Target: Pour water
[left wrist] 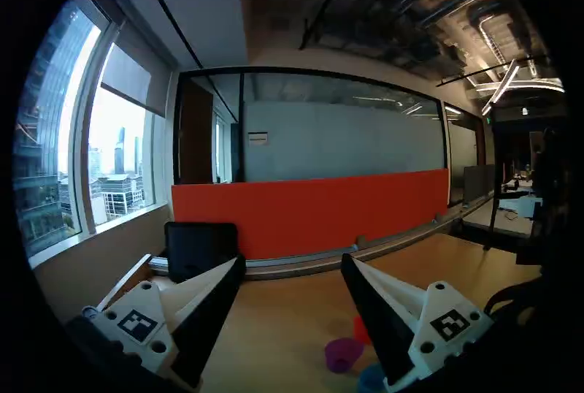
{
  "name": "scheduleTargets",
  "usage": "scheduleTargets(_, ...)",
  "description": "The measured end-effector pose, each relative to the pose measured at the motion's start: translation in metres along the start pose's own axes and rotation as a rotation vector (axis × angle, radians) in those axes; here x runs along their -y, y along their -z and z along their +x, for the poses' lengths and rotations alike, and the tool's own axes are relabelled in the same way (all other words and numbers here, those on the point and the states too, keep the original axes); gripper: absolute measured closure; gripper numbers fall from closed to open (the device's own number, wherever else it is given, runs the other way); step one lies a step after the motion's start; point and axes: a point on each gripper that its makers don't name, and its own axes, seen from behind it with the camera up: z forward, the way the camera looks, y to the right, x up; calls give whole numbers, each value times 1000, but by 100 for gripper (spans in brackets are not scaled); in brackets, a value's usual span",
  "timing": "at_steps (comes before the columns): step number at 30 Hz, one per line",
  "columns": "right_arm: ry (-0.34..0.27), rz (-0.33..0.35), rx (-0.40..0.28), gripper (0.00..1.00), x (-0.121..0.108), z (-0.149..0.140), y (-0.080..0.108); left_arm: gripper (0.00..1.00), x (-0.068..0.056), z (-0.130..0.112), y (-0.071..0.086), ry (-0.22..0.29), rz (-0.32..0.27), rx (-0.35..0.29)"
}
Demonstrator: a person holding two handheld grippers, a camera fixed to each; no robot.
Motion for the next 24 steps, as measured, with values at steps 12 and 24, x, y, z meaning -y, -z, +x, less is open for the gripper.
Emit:
scheduleTargets(12, 9, 221, -3, 1, 49, 13, 9, 3, -29, -6, 1, 10, -143, 16)
scheduleTargets(24, 30, 297, 23, 1, 64, 10, 1, 3, -40, -21, 5, 6, -227, 41)
